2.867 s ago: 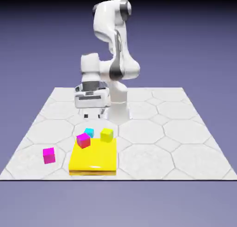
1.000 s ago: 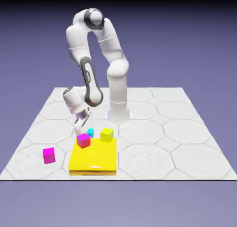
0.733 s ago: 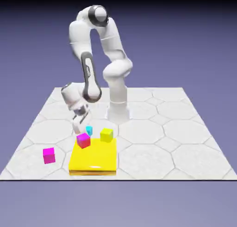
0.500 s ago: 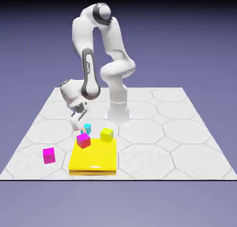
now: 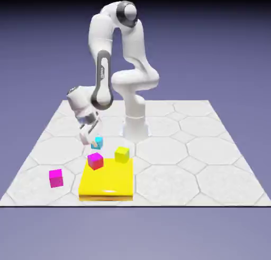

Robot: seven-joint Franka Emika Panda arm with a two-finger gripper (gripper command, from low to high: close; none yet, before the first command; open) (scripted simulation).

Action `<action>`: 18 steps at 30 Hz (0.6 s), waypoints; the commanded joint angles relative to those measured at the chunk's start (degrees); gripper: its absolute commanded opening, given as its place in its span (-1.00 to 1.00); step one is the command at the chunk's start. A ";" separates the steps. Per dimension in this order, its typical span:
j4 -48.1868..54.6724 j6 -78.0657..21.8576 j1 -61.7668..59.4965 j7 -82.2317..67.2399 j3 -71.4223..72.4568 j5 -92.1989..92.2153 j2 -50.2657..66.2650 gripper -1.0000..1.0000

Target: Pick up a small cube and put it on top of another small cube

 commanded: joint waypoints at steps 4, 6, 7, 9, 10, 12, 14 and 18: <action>1.84 -2.74 -4.07 -2.09 5.51 -0.38 1.08 -1.00; 5.60 -6.51 -5.48 -5.79 9.66 -1.97 2.29 -1.00; 7.48 -8.40 -6.19 -7.65 11.74 -2.77 2.89 -1.00; 11.23 -12.17 -7.61 -11.35 15.89 -4.36 4.10 -1.00; 13.11 -14.06 -8.32 -13.20 17.97 -5.16 4.70 -1.00; 16.87 -17.83 -9.74 -16.91 22.12 -6.76 5.91 -1.00; 20.62 -21.61 -11.15 -20.61 26.27 -8.35 7.12 -1.00; 28.14 -29.16 -13.99 -28.02 34.58 -11.54 9.53 -1.00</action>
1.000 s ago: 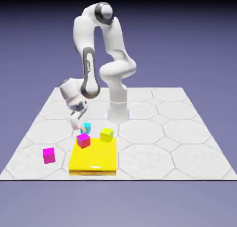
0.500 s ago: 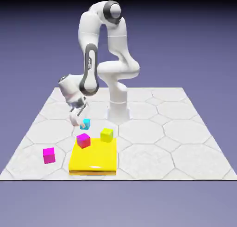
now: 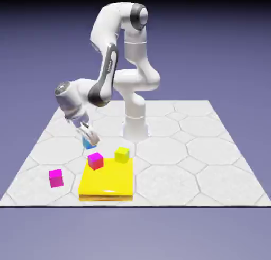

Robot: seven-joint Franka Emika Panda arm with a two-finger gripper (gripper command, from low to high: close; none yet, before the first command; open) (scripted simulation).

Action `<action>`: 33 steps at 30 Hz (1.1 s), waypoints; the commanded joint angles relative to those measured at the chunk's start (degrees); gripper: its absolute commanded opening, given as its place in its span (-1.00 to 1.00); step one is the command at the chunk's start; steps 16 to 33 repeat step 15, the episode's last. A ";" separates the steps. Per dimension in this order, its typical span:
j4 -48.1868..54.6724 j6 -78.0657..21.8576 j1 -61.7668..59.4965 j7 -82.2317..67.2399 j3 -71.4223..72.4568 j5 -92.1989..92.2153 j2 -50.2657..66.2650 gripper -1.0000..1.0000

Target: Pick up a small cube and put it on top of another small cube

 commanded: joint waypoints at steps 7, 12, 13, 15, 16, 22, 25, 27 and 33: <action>2.70 1.26 -3.49 -8.32 8.42 -1.06 6.58 -1.00; 4.05 -1.37 -3.39 -7.81 8.22 -1.73 5.19 1.00; 5.33 -3.86 -3.30 -7.33 8.04 -2.36 3.88 1.00; 6.94 -6.98 -3.18 -6.73 7.81 -3.15 2.23 1.00; 6.94 -6.98 -3.18 -6.73 7.81 -3.15 2.23 1.00; 6.94 -6.98 -3.18 -6.73 7.81 -3.15 2.23 1.00; 6.94 -6.98 -3.18 -6.73 7.81 -3.15 2.23 1.00; 6.94 -6.98 -3.18 -6.73 7.81 -3.15 2.23 1.00; 6.94 -6.98 -3.18 -6.73 7.81 -3.15 2.23 1.00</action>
